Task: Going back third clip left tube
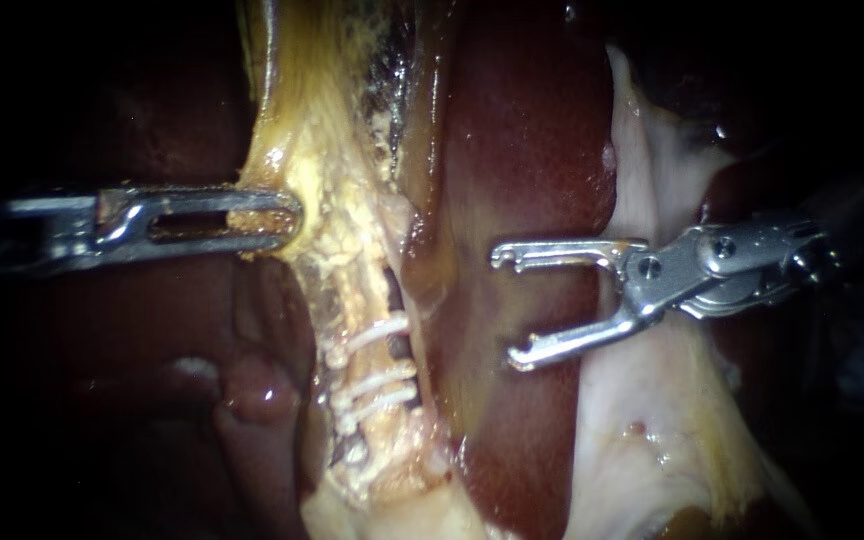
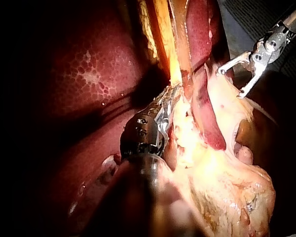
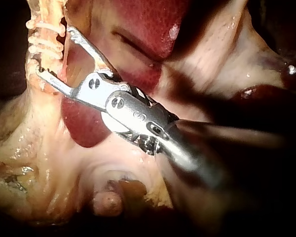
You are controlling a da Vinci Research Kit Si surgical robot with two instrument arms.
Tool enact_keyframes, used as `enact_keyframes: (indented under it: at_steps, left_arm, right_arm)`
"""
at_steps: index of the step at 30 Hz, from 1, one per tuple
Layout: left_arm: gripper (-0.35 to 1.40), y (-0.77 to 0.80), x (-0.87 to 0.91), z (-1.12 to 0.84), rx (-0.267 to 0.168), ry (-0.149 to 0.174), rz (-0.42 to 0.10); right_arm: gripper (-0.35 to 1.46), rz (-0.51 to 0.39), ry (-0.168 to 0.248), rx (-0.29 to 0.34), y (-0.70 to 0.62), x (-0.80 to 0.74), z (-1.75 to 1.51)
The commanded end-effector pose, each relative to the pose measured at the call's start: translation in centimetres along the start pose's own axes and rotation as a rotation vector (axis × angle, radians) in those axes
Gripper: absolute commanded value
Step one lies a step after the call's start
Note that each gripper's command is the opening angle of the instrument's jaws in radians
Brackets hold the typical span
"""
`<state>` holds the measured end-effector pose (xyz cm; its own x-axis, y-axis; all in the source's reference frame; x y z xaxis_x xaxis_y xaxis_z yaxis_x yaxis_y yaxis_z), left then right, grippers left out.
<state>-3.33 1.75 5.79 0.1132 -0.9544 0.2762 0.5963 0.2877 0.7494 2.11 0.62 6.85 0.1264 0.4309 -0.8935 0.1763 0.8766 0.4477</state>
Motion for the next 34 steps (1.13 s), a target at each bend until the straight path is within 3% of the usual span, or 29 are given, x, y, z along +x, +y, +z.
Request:
enact_keyframes:
  at_steps: [1, 5, 15, 34]
  left_arm:
    - [-0.35, 0.0, 0.01, 0.02, 0.002, 0.001, 0.001]
    - [-0.35, 0.07, 0.11, 0.21, 0.008, 0.001, 0.014]
    - [-0.35, 0.35, 0.38, 0.82, 0.0, 0.054, 0.016]
    - [-0.35, 0.36, 0.38, 0.82, 0.002, 0.055, 0.018]
  right_arm:
    - [0.6, -0.001, -0.001, 0.0, 0.0, -0.01, -0.01]
    - [0.6, -0.007, -0.001, 0.001, 0.0, 0.0, -0.02]
    - [0.6, -0.011, -0.001, 0.005, -0.02, 0.05, -0.06]
    - [0.6, -0.015, 0.001, 0.003, -0.02, 0.12, -0.07]
